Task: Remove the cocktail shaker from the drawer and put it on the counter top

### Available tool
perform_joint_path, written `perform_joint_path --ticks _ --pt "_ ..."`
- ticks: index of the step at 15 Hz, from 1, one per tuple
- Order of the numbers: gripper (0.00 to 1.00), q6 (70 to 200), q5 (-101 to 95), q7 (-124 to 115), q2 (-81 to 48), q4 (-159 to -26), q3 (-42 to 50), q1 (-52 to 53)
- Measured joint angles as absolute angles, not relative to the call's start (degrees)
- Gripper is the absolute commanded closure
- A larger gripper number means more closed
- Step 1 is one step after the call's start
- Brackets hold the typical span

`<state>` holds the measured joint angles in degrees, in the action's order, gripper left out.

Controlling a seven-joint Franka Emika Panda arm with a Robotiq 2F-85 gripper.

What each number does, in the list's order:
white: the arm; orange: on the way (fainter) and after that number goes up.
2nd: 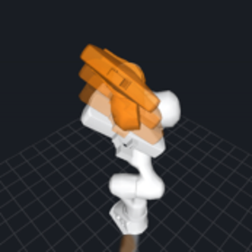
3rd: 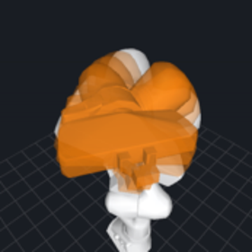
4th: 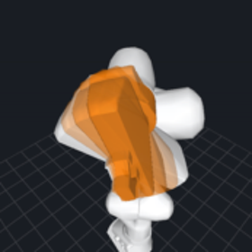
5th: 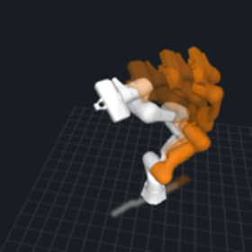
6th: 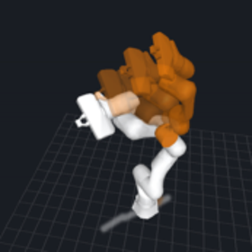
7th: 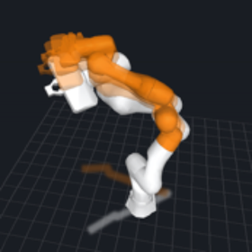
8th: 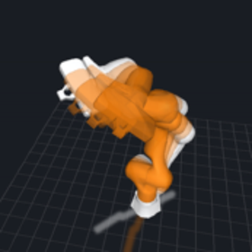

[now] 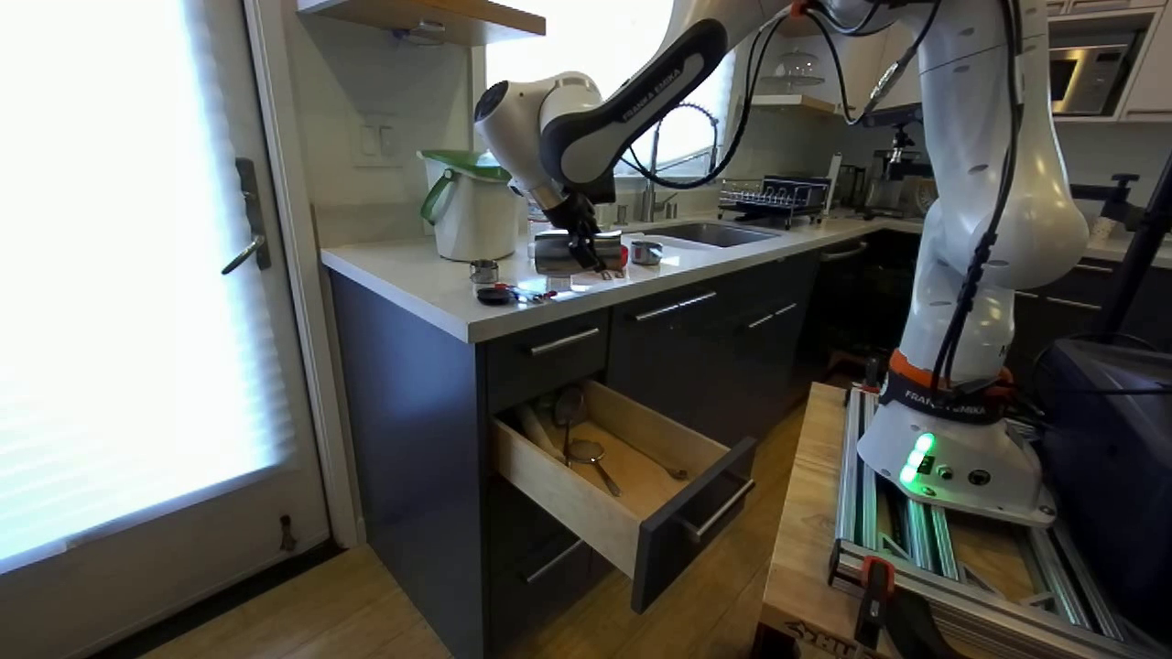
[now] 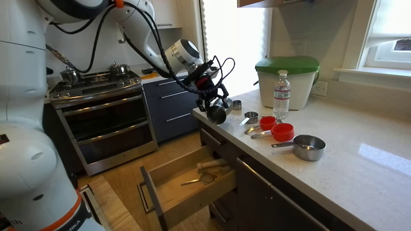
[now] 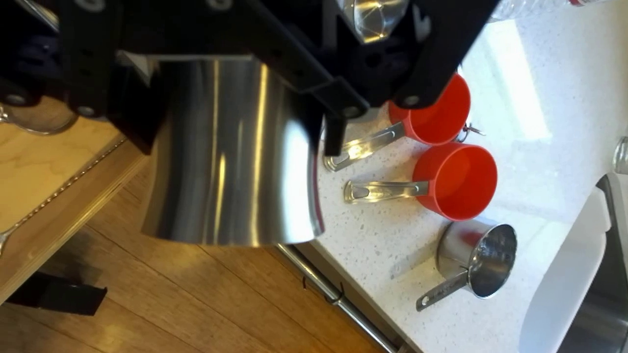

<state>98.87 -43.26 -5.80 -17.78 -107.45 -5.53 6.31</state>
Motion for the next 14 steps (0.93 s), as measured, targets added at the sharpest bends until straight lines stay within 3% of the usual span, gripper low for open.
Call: perform_joint_path --ticks 14 --pt "0.44 104.2 -30.6 -9.4 -22.6 -100.4 -2.0 5.8"
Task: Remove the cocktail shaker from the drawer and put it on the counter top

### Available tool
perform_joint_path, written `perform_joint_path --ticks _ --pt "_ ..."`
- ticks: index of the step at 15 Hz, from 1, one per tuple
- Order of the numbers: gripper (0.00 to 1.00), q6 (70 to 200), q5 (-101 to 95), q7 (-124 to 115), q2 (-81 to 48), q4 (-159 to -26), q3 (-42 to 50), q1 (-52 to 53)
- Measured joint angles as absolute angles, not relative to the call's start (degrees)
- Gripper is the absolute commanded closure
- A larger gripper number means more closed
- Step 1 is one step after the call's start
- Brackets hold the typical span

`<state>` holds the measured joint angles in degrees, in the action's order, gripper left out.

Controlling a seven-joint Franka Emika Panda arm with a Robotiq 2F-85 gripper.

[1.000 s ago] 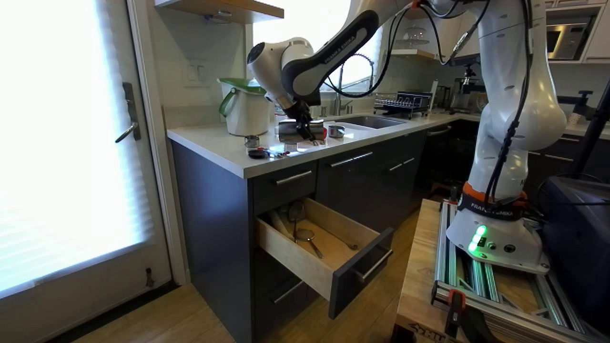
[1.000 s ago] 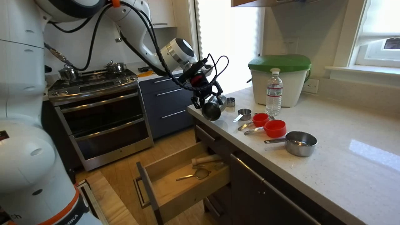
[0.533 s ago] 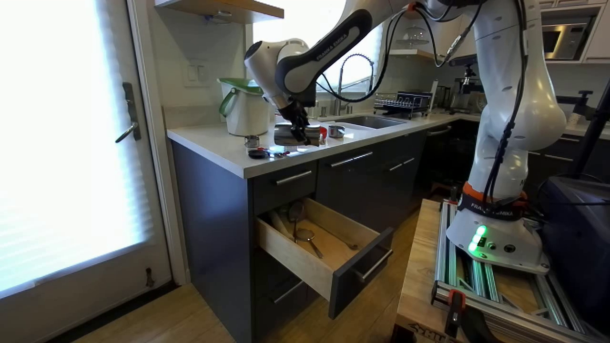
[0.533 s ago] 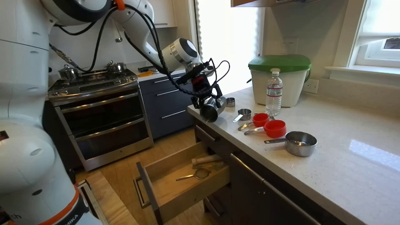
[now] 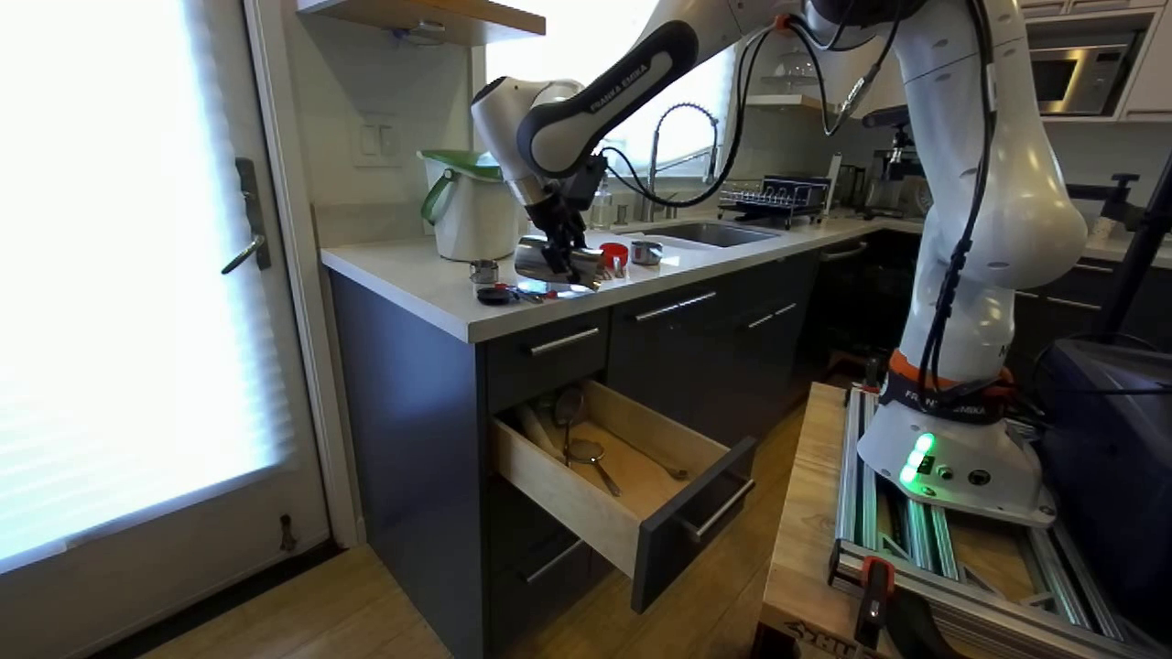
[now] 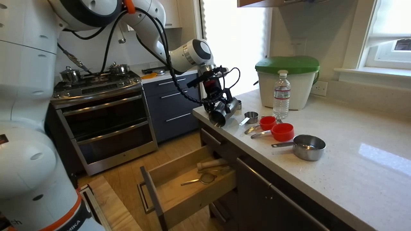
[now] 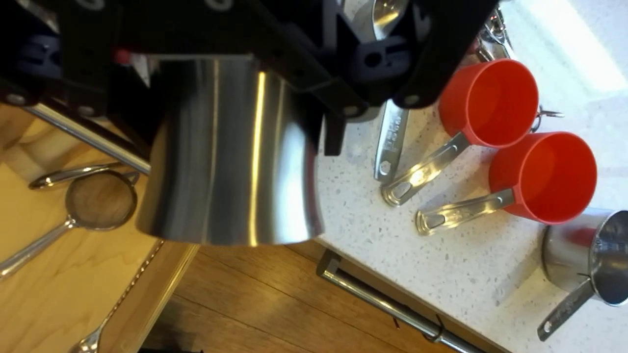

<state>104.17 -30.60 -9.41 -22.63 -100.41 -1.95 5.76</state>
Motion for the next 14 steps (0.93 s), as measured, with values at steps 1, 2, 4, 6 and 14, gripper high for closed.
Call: perform_joint_path --ticks 1,2,4,6,14 --pt "0.44 104.7 -30.1 -10.0 -22.9 -100.0 -1.6 5.8" --pt "0.44 105.1 -29.8 -10.4 -23.2 -99.5 -1.3 5.8" --pt "0.44 105.8 -29.3 -11.2 -23.9 -98.5 -0.8 5.8" --pt "0.44 106.1 -28.8 -12.0 -24.6 -97.5 -0.4 5.8" --pt "0.44 106.2 -28.5 -12.6 -27.3 -93.6 0.7 5.8"
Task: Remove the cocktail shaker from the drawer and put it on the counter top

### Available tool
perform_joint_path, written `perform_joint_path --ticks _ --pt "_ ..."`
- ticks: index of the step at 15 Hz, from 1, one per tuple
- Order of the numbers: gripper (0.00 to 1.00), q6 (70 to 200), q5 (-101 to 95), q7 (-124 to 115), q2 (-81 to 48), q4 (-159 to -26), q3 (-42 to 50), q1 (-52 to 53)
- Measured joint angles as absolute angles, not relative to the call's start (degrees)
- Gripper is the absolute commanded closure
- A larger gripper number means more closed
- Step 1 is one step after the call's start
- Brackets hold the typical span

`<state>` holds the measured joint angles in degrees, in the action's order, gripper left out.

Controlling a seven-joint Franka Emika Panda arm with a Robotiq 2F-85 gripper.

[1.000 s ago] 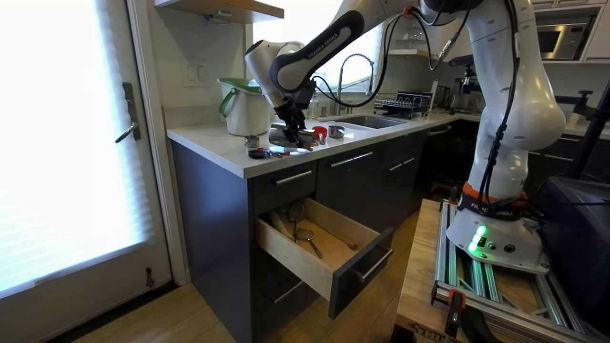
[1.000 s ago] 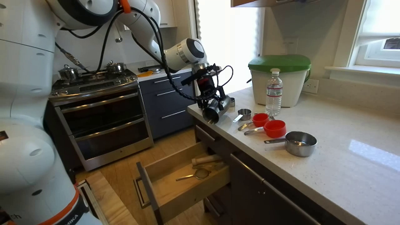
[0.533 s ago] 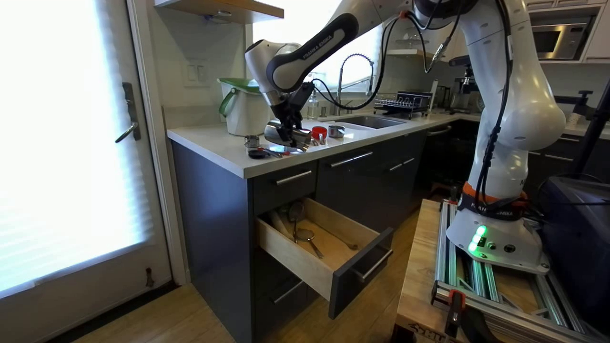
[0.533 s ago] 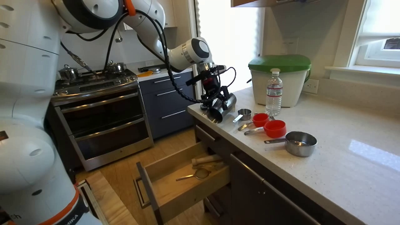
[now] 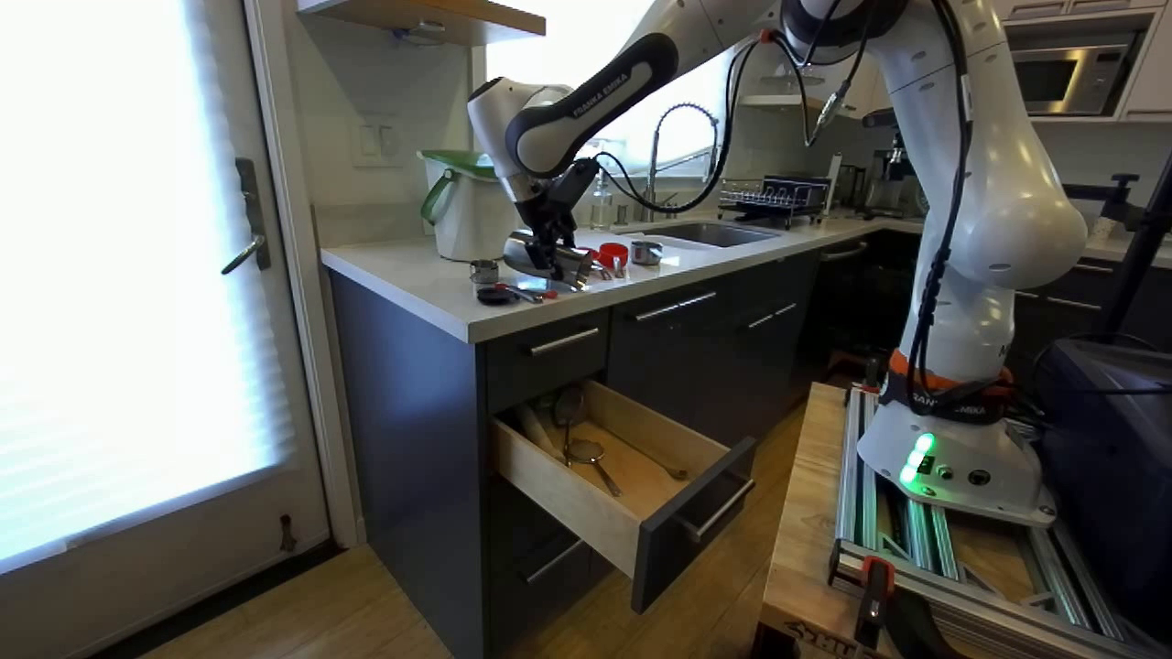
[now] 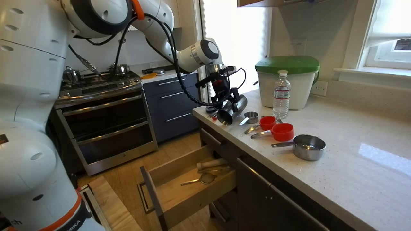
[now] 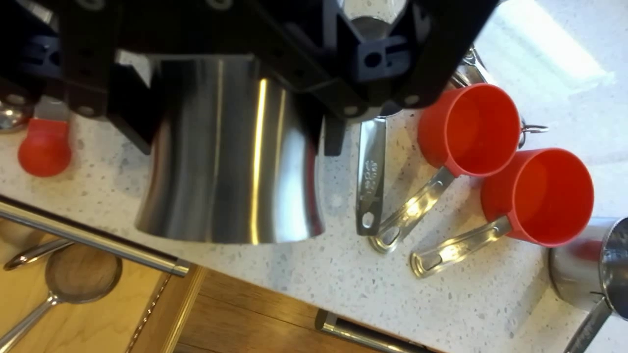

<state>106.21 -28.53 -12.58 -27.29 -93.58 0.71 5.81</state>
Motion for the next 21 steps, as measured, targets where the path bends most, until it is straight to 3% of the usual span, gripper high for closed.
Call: perform_joint_path --ticks 9,10,12,14,21 --pt "0.44 106.2 -28.6 -12.6 -30.0 -90.3 1.4 6.2" --pt "0.4 106.2 -28.6 -12.6 -30.2 -90.0 1.5 6.2" --pt "0.1 106.2 -28.6 -12.6 -30.4 -89.8 1.7 6.3" --pt "0.0 106.2 -28.6 -12.6 -30.6 -89.5 1.8 6.3" --pt "0.0 106.0 -28.5 -12.5 -30.9 -87.9 2.2 6.3"
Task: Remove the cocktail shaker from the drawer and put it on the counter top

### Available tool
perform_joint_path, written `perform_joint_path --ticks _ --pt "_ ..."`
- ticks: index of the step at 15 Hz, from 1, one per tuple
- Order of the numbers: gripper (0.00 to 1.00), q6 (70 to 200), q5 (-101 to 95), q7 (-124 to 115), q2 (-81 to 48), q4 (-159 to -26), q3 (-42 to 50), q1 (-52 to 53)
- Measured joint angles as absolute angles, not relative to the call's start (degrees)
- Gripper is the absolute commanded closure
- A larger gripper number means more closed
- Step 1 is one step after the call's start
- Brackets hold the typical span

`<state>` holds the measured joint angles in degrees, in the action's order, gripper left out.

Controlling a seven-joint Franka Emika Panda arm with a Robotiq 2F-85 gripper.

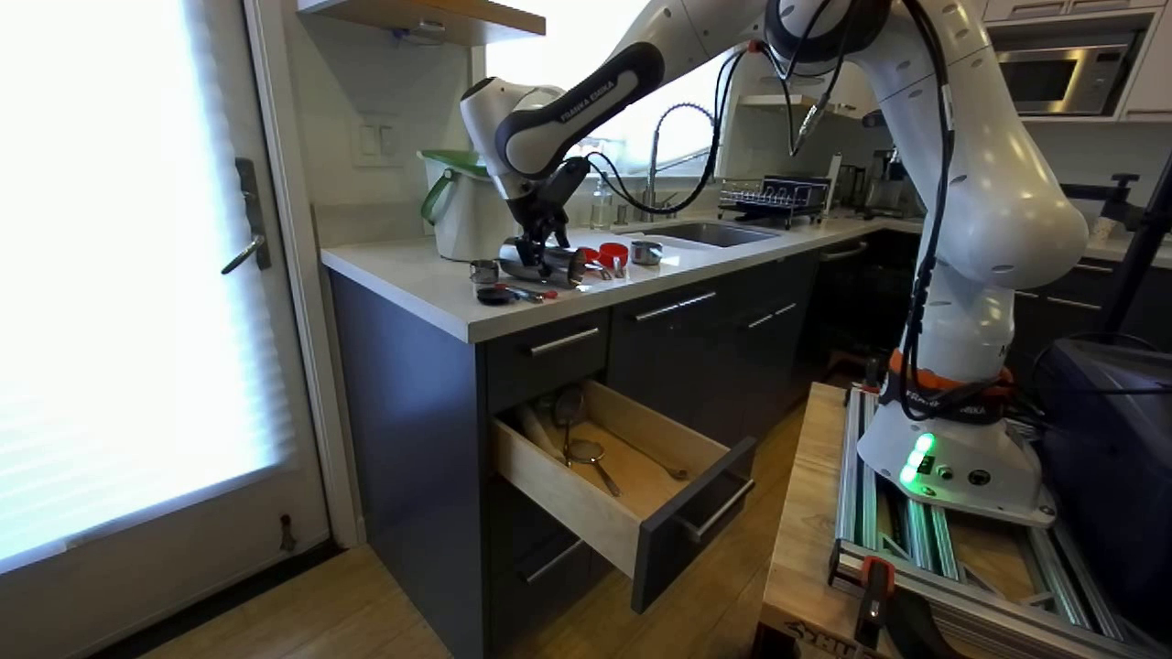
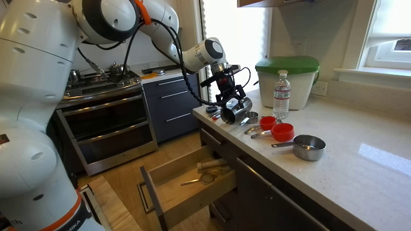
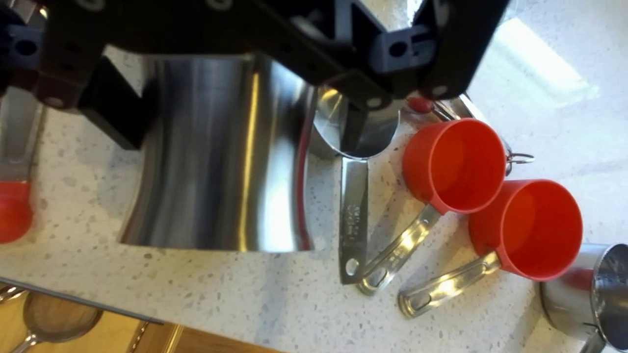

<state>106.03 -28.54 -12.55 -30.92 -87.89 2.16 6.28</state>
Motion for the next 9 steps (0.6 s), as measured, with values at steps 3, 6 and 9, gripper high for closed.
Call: perform_joint_path --ticks 3,6,9 --pt "0.0 104.6 -28.3 -11.7 -30.7 -86.9 2.2 6.2" --pt "0.0 101.1 -26.6 -8.4 -29.6 -86.2 2.2 6.0" --pt "0.0 98.5 -24.0 -4.8 -27.5 -85.9 2.0 5.7"
